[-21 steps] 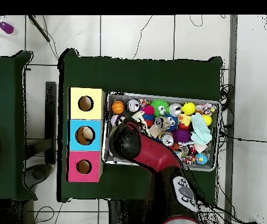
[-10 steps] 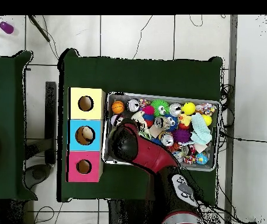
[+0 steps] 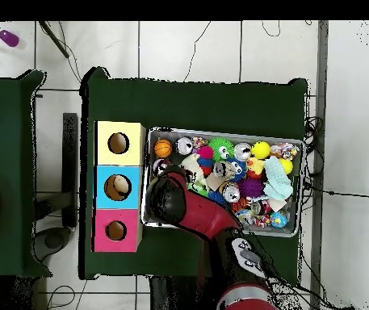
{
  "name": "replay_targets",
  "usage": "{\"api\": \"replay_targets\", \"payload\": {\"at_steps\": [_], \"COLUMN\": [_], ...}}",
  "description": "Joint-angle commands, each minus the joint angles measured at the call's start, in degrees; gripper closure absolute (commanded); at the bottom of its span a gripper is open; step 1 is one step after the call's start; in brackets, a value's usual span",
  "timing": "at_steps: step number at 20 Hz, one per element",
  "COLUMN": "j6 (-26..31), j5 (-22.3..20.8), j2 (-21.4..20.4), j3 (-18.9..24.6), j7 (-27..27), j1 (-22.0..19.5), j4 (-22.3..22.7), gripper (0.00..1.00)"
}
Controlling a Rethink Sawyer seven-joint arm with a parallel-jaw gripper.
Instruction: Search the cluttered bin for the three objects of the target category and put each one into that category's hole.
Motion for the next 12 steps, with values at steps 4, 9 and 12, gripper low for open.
{"api": "replay_targets", "payload": {"at_steps": [4, 9, 12], "j6": [-4.47, -2.17, -0.68], "j5": [-3.17, -3.81, -4.06], "j2": [2.79, 2.09, 1.77], "j3": [4.45, 4.39, 4.3], "j7": [13.36, 12.37, 11.52], "j1": [-2.89, -3.82, -4.28], "j4": [3.22, 3.42, 3.19], "gripper": [0.0, 0.0, 0.0]}}
